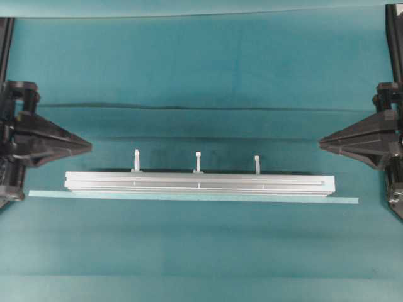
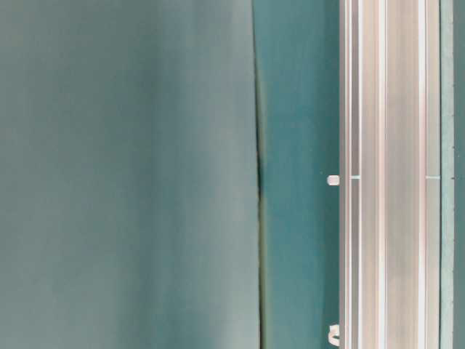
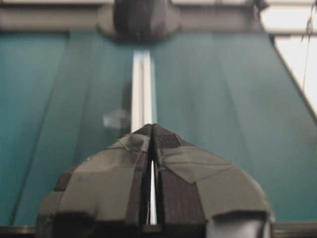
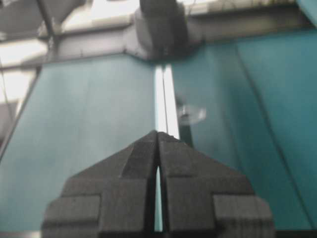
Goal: Lift the large metal rail with both hands.
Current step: 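Move both grippers down over the two ends of the silver rail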
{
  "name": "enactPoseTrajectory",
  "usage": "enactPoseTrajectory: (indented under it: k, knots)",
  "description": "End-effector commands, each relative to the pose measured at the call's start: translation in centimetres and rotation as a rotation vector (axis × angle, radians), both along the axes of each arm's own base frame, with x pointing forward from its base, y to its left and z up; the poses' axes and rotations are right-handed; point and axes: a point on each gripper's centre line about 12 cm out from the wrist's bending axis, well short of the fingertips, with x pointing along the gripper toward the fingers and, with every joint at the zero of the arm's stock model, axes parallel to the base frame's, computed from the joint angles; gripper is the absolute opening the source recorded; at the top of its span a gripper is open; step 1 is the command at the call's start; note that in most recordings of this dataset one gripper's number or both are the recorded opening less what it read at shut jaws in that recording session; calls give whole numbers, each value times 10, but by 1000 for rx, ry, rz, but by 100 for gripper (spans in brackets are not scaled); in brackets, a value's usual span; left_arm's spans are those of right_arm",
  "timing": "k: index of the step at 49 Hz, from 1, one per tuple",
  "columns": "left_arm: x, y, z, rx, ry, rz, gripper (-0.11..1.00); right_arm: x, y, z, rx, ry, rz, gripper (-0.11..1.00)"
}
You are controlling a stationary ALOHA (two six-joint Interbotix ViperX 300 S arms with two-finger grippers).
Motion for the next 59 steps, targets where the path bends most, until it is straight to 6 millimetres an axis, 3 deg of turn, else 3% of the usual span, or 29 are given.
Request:
enactPoseTrajectory:
  k: [1, 15, 30, 40, 59]
  knots:
    - [8, -1, 12, 3, 49, -4, -2, 7, 0, 4, 23, 86, -4, 1]
    - [26, -1, 5, 9, 281, 1, -2, 35, 1, -10, 43, 376, 0, 1]
    - [41, 0, -25, 22, 607, 5, -2, 73, 2, -44, 42, 731, 11, 1]
    - [52, 1, -38, 41, 740, 4, -2, 86, 0, -62, 16, 944, 15, 0]
    - [57, 4, -53, 39, 817, 13, -2, 98, -2, -78, 1, 1038, 18, 1]
